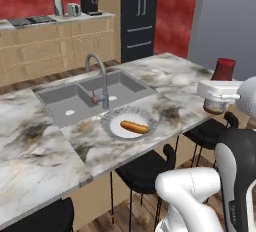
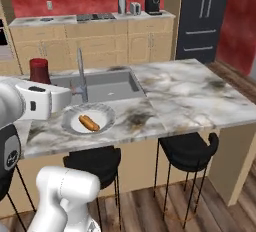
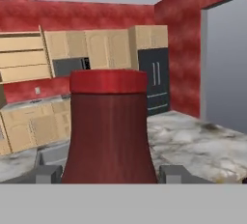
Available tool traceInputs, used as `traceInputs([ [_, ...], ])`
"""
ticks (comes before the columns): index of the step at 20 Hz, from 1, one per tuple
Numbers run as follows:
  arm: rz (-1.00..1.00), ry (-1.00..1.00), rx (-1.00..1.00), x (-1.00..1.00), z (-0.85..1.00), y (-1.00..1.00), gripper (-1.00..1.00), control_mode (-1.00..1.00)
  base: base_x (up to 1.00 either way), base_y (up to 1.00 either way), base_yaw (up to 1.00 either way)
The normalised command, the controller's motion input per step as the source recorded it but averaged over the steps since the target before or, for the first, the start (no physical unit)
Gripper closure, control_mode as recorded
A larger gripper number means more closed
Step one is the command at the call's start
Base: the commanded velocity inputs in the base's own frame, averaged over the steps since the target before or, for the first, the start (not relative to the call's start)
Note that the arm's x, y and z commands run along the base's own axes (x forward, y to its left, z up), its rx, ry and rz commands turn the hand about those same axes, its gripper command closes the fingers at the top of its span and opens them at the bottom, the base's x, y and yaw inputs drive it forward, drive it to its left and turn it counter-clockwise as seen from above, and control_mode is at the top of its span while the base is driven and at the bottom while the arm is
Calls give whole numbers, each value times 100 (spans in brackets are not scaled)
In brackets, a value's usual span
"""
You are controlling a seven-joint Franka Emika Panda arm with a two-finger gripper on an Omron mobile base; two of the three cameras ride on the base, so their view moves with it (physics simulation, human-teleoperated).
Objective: Move the hot dog bun to the plate on the dining table and place the condiment next to that plate. Then navigate to the fridge and take the sausage and place it on the plate as well.
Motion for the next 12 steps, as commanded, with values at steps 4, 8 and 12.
traceInputs([
  [4,0,0,0,0,0,0,100,100,96,-41,55],
  [8,0,0,0,0,0,0,100,100,72,-56,51],
  [12,0,0,0,0,0,0,100,100,68,-62,48],
])
